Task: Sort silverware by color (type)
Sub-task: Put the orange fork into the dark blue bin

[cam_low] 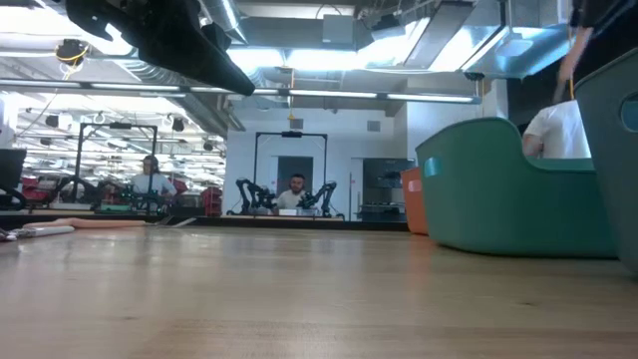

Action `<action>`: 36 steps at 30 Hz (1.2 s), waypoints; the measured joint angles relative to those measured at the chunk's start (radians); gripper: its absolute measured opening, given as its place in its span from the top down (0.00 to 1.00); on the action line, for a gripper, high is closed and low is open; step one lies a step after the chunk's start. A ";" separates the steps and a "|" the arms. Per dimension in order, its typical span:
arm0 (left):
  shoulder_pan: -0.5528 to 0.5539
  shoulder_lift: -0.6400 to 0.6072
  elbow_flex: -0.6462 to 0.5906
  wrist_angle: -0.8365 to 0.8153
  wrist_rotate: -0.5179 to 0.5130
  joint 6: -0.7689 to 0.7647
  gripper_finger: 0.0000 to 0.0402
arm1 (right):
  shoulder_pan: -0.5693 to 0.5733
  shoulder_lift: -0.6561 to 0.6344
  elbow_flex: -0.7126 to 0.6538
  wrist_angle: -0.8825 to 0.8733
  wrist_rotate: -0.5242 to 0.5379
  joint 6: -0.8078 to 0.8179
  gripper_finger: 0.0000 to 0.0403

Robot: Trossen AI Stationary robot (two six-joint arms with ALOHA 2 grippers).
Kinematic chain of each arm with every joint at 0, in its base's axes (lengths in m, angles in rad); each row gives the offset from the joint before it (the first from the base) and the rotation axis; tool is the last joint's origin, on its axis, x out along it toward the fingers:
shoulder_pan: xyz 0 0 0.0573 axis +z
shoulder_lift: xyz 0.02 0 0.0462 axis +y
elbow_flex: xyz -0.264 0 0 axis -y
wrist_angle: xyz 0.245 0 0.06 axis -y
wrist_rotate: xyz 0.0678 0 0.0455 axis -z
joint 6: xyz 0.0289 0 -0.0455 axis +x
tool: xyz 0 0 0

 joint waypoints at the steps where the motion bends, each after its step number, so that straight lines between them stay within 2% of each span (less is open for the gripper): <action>1: 0.000 0.000 0.000 0.000 0.000 0.000 0.73 | 0.000 0.005 0.005 -0.017 -0.017 0.025 0.83; 10: 0.000 0.000 0.000 0.009 0.000 -0.005 0.73 | 0.000 0.015 0.027 -0.146 -0.133 0.176 0.83; 21: 0.000 0.000 0.000 0.009 0.000 -0.005 0.73 | 0.000 0.011 0.223 -0.156 -0.061 0.171 0.83; 36: 0.000 0.000 0.000 0.008 0.000 -0.005 0.73 | 0.000 0.012 0.229 -0.157 -0.058 0.163 0.83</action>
